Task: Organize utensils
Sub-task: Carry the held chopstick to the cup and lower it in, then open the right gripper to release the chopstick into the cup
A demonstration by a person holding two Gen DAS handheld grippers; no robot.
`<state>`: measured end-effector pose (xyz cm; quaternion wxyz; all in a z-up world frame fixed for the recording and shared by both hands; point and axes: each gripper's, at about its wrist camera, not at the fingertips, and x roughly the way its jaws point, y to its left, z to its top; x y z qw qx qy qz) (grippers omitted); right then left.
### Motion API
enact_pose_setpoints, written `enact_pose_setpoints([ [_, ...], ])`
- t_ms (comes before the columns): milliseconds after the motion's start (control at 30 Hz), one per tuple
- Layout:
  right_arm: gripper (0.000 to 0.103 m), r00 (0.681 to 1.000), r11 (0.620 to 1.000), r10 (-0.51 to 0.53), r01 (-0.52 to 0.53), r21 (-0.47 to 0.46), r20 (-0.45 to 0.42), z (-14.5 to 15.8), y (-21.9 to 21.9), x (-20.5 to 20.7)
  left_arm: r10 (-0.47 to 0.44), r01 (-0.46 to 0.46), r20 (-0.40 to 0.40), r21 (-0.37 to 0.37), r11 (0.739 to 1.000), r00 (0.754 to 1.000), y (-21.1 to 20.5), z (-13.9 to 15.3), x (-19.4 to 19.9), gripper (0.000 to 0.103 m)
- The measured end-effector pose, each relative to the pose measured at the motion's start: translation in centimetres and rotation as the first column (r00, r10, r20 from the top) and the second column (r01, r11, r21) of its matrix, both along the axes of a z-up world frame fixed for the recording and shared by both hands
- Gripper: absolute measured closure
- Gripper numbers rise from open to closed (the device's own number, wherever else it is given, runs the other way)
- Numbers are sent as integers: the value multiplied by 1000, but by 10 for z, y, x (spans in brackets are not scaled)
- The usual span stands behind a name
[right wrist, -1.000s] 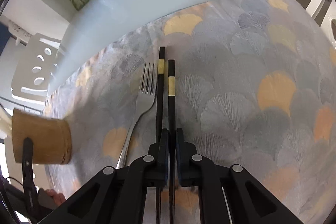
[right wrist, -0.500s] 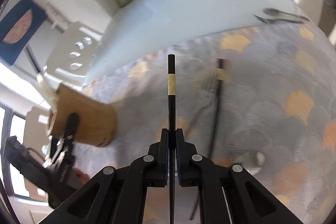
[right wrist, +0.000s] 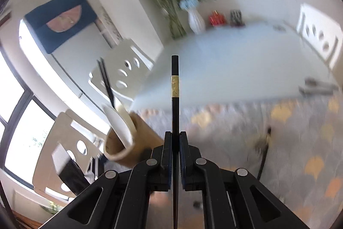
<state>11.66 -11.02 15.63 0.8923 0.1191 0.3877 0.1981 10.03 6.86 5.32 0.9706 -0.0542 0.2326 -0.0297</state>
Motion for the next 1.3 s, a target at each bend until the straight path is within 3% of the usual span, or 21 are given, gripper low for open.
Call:
enact_pose_setpoints([
  [267, 97, 974, 993, 5, -31, 111, 225, 56, 11, -3, 0, 0, -1, 0, 1000, 1000, 0, 0, 0, 0],
  [533, 97, 881, 964, 31, -151, 220, 472, 99, 38, -6, -1, 1, -1, -2, 1000, 1000, 2, 0, 0, 0],
  [767, 97, 824, 963, 95, -218, 158, 559, 90, 81, -5, -2, 2, -2, -4, 1000, 1000, 1, -1, -1, 0],
  [1167, 97, 823, 957, 163, -266, 116, 544, 63, 100, 5, -8, 8, -6, -17, 1000, 1000, 5, -1, 1, 0],
  [1233, 88, 830, 958, 167, -263, 109, 532, 61, 100, 7, -9, 9, -7, -18, 1000, 1000, 5, -1, 1, 0],
  [1300, 51, 836, 962, 158, -250, 108, 525, 60, 99, 7, -9, 9, -7, -20, 1000, 1000, 5, -1, 0, 0],
])
